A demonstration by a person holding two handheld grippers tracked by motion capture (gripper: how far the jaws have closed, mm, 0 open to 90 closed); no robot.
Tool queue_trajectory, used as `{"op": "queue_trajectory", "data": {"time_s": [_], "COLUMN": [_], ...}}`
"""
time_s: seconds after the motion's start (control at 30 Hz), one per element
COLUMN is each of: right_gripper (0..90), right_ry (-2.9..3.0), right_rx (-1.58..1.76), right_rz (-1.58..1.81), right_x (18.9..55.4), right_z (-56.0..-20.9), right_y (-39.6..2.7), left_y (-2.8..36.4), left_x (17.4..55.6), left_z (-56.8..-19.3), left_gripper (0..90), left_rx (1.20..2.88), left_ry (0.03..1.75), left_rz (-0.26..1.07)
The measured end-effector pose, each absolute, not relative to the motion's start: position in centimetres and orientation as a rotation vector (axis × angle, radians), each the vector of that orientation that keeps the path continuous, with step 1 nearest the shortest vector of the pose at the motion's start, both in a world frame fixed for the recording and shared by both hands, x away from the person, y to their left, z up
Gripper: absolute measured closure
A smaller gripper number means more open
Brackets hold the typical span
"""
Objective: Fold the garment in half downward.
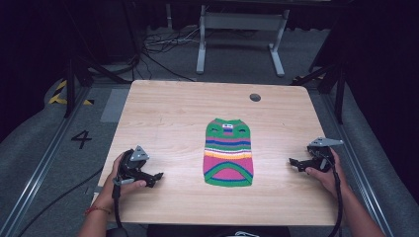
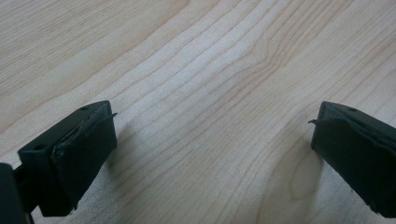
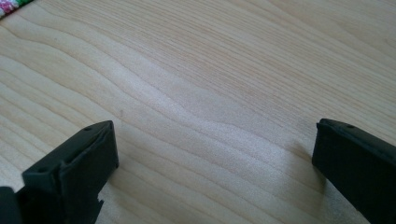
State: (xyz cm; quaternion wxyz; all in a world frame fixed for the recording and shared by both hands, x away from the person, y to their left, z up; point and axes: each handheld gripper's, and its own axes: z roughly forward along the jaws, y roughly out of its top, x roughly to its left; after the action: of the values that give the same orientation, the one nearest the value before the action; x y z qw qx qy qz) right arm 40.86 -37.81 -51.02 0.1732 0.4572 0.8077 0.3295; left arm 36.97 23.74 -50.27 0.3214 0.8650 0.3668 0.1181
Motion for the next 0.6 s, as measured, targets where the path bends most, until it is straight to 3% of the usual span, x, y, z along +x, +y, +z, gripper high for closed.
{"op": "queue_trajectory", "data": {"time_s": [0.6], "right_gripper": [0.4], "right_ry": [2.294], "right_rx": [1.294], "right_rz": [0.936], "right_x": [40.86], "right_z": [-51.02], "right_y": [-37.83], "left_y": [23.76], "left_x": [36.89], "left_z": [-50.27], "left_gripper": [0.4], "left_rx": [2.268], "left_ry": [0.976], "left_rz": [0.313]}}
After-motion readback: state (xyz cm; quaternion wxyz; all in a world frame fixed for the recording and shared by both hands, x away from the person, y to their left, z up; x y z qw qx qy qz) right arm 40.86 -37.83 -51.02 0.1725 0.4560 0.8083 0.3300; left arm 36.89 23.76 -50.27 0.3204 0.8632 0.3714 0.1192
